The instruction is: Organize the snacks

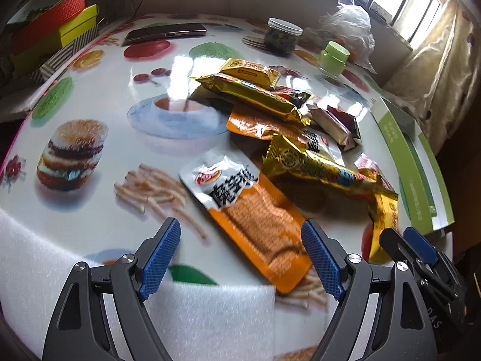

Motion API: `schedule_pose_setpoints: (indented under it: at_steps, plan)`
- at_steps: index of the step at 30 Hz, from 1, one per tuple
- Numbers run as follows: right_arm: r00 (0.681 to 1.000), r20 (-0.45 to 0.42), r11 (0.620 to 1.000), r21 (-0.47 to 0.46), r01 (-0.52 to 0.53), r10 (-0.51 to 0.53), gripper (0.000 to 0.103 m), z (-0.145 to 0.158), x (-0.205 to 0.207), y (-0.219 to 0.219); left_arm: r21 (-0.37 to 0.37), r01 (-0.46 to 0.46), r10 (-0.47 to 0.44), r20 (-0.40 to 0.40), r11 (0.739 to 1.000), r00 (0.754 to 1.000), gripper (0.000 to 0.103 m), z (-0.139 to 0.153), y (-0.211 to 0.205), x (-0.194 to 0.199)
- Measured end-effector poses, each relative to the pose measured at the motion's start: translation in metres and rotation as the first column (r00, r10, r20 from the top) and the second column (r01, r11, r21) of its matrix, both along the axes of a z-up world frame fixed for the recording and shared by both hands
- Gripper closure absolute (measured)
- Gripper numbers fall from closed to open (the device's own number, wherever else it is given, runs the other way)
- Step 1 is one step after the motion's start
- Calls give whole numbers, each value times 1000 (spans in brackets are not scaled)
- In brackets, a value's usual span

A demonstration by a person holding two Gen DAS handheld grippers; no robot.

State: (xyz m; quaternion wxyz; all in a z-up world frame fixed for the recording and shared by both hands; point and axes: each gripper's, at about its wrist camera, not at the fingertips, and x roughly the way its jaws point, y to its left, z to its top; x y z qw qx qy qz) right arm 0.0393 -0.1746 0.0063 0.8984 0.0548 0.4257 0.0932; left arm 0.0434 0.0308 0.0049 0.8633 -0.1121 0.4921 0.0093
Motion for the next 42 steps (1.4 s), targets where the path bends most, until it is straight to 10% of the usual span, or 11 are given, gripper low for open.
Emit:
schedule_pose_setpoints:
  at_steps: [15, 26, 42]
  plan:
    - [1000, -28, 995, -103, 10, -13, 34, -9, 15, 8, 99, 36, -37, 13, 994, 999, 20, -2, -15, 22]
    - [999, -15, 992, -119, 34, -36, 79, -8, 14, 0, 71, 26, -29, 42, 997, 999, 37, 3, -10, 24]
    - [995, 59, 994, -77, 82, -78, 80, 12, 10, -18, 34, 70, -72, 58, 997, 996, 49, 9, -18, 28]
